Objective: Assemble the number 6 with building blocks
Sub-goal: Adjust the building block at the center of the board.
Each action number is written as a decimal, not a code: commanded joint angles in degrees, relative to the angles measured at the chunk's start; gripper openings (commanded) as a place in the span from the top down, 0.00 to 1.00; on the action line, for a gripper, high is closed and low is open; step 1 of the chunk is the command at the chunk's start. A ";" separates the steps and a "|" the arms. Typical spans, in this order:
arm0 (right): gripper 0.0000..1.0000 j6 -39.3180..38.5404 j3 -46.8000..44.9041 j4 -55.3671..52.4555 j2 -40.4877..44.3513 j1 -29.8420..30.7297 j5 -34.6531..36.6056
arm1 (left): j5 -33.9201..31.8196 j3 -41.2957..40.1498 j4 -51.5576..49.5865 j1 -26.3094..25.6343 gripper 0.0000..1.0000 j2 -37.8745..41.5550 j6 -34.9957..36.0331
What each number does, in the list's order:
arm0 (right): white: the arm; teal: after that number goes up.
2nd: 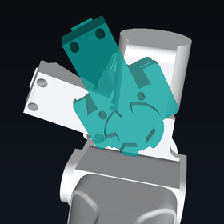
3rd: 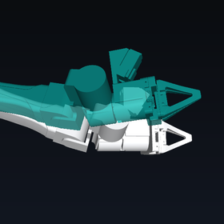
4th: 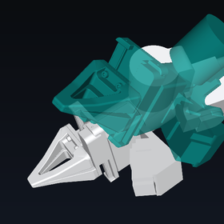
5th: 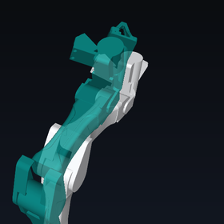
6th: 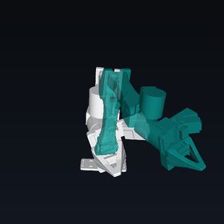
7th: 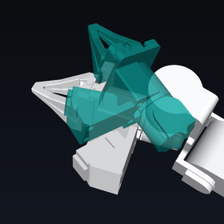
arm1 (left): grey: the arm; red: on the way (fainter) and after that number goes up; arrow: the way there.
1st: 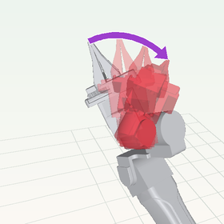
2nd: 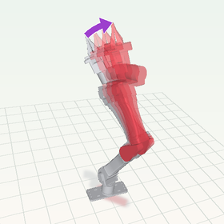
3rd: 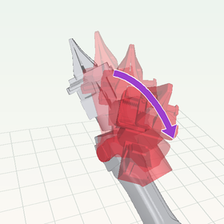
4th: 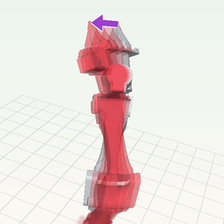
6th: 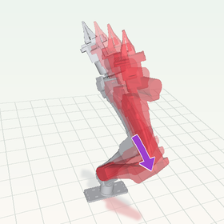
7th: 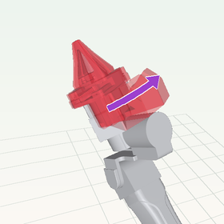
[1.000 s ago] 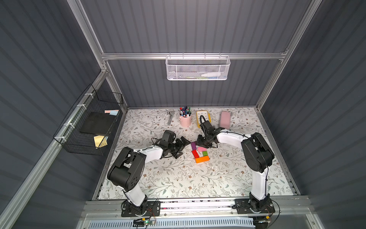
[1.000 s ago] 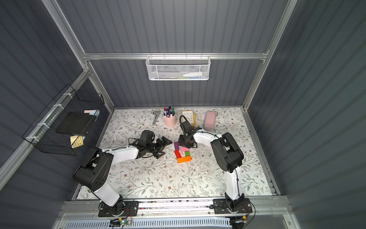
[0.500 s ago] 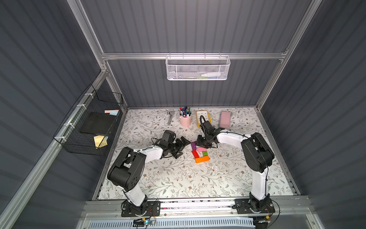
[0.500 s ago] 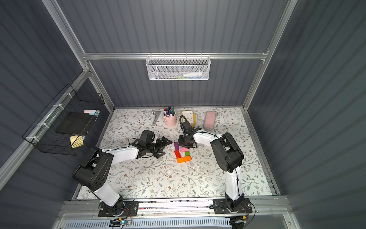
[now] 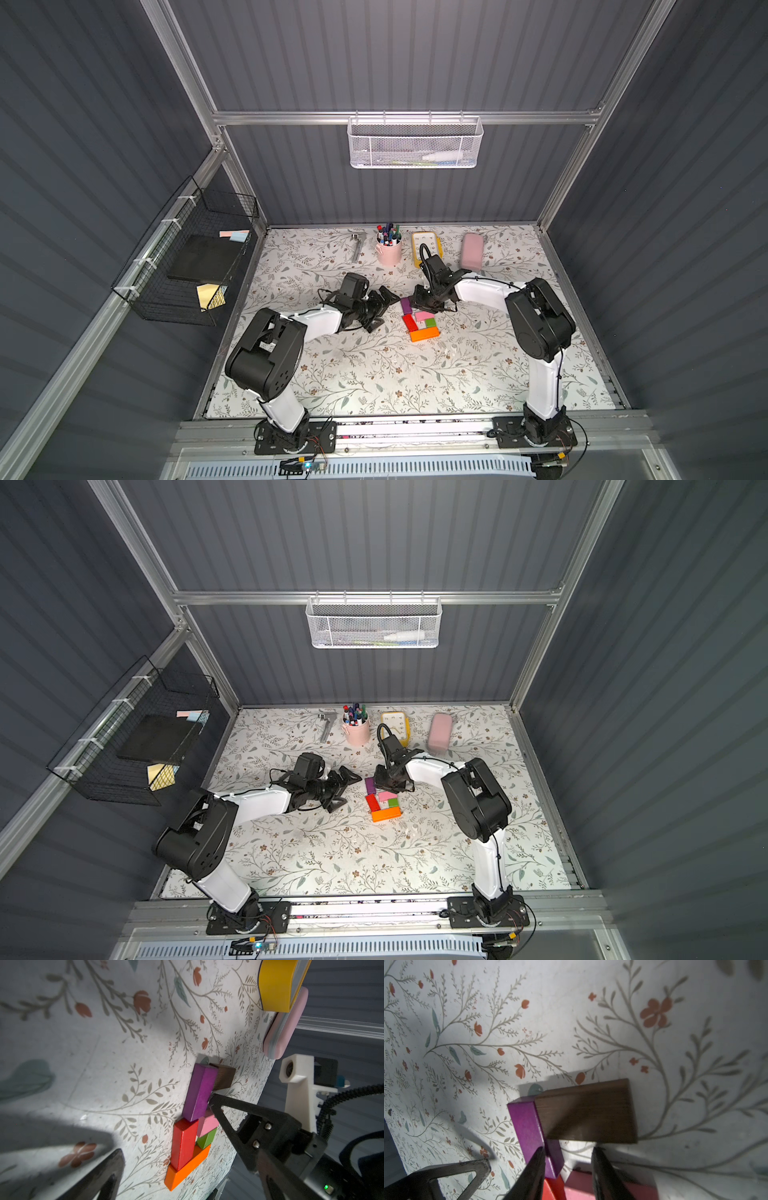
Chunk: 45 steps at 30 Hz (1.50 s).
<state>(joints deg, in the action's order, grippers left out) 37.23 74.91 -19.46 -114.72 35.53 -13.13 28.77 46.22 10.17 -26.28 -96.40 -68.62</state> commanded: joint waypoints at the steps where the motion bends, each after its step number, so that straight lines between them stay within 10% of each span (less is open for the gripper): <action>1: 0.60 -0.58 -0.72 0.25 0.37 0.20 -0.64 | 0.14 -0.25 -0.51 -0.43 0.01 0.49 -0.20; 23: 0.58 3.80 0.19 -2.80 11.51 -0.70 13.10 | -0.57 2.03 -2.21 -0.52 0.00 0.65 1.33; 45: 0.59 6.92 -12.78 2.40 14.19 -5.53 3.73 | -0.23 7.90 1.60 -5.17 0.01 -7.39 -1.23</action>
<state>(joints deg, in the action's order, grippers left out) 43.29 62.33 -18.17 -99.90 30.44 -8.03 28.56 52.45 10.90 -31.11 -102.94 -69.23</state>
